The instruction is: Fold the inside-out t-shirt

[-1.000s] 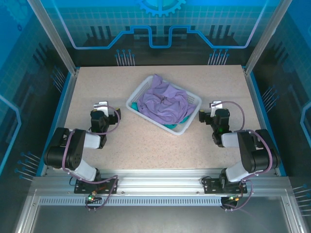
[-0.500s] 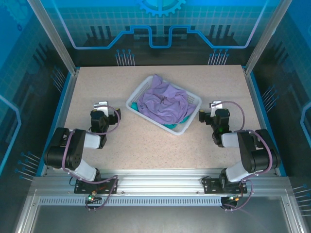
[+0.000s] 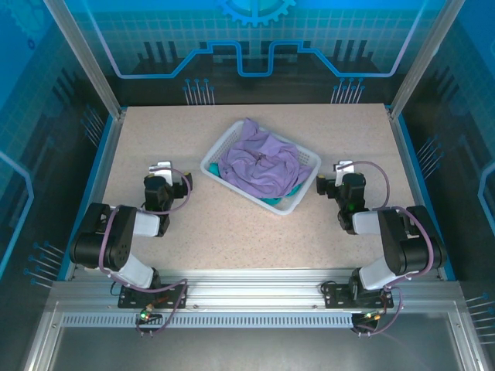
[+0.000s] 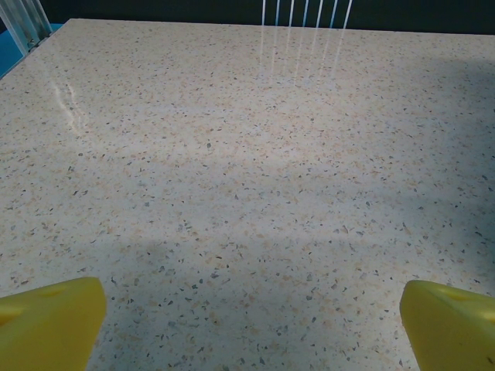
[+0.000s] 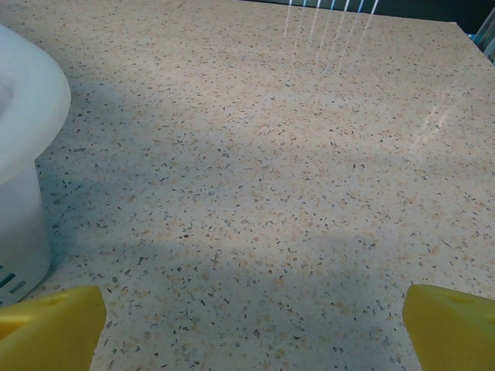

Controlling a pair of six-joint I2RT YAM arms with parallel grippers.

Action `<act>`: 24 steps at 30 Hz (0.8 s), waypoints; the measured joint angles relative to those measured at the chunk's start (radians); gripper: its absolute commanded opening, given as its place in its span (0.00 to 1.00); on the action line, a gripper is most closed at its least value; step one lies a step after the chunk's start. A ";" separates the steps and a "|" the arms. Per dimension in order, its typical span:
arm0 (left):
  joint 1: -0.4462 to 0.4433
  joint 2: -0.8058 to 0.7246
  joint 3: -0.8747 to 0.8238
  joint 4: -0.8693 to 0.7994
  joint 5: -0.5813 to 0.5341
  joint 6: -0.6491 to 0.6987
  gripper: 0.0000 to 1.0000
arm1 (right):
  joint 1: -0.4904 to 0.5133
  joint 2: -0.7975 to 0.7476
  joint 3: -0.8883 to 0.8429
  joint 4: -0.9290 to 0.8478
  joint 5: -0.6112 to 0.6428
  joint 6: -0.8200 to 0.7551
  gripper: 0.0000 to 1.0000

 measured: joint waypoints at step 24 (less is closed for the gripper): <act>-0.046 -0.430 0.306 -0.672 0.217 -0.394 0.99 | 0.351 -0.122 0.652 -0.851 -0.087 0.143 0.89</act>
